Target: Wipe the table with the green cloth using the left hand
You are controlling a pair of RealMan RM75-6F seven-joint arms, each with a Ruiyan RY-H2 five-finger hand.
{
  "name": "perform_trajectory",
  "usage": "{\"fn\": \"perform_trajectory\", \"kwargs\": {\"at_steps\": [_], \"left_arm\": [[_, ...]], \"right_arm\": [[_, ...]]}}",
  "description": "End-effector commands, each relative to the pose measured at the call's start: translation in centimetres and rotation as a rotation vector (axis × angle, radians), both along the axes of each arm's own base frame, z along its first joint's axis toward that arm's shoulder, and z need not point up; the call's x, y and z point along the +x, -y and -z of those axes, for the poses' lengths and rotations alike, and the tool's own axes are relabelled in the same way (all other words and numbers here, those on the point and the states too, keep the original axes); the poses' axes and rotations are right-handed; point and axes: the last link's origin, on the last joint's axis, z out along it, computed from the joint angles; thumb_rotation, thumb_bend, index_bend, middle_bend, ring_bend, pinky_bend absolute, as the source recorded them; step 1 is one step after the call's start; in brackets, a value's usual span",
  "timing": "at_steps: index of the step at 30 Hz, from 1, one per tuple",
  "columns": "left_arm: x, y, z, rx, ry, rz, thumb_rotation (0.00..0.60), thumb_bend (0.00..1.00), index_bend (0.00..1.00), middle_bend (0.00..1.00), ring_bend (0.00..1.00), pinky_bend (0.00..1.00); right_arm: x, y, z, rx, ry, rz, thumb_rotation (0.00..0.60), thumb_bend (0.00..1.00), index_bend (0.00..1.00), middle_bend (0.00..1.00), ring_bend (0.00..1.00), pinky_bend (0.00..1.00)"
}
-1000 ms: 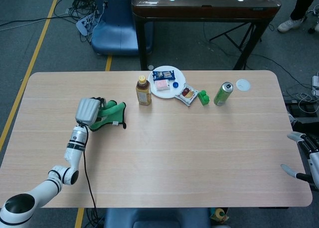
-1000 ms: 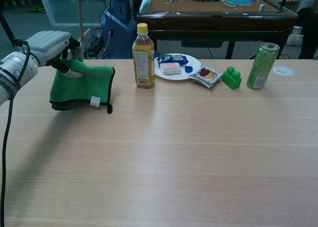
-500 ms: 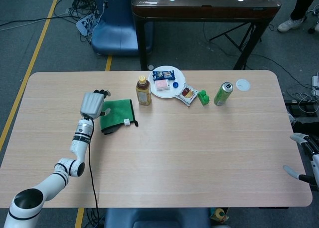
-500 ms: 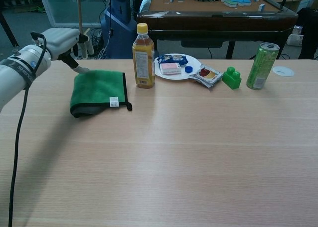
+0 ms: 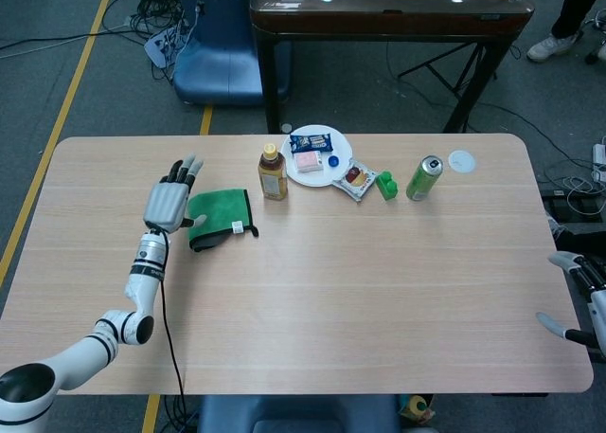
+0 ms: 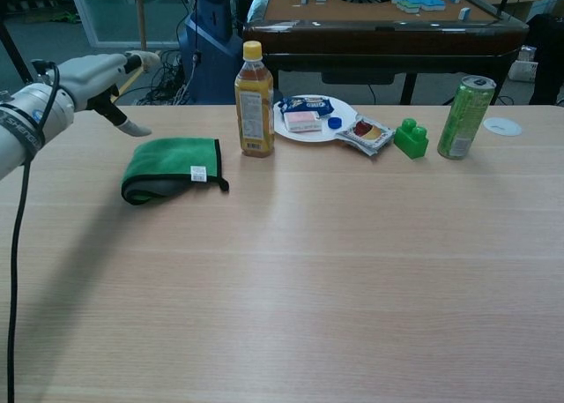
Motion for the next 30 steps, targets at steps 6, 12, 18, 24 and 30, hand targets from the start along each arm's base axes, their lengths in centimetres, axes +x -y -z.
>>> {"fn": "perform_trajectory", "kwargs": {"at_steps": [6,12,18,24,30], "left_arm": [[-3.0,5.7,-4.3,0.021,0.009,-0.037,0.600,0.14,0.00,0.00,0.00,0.26],[-5.0,9.7,-7.0,0.046,0.010,-0.078,0.600,0.14,0.00,0.00,0.00,0.26],[-7.5,13.7,-9.5,0.086,0.007,-0.140,0.600,0.14,0.00,0.00,0.00,0.26],[-9.6,17.7,-11.5,0.135,0.012,-0.198,0.600,0.14,0.00,0.00,0.00,0.26],[-11.0,21.1,-12.8,0.169,0.010,-0.243,0.600,0.14,0.00,0.00,0.00,0.26]], "right_arm": [[0.1,0.4,0.3,0.017,-0.003,-0.003,0.600,0.16,0.24,0.26,0.19,0.19],[0.2,0.9,0.6,0.033,-0.005,-0.007,0.600,0.16,0.24,0.26,0.19,0.19],[0.2,1.4,1.0,0.057,-0.008,-0.013,0.600,0.16,0.24,0.26,0.19,0.19],[0.4,2.1,1.9,0.089,-0.006,-0.027,0.600,0.16,0.24,0.26,0.19,0.19],[1.0,3.0,3.0,0.137,-0.009,-0.065,0.600,0.16,0.24,0.26,0.19,0.19]]}}
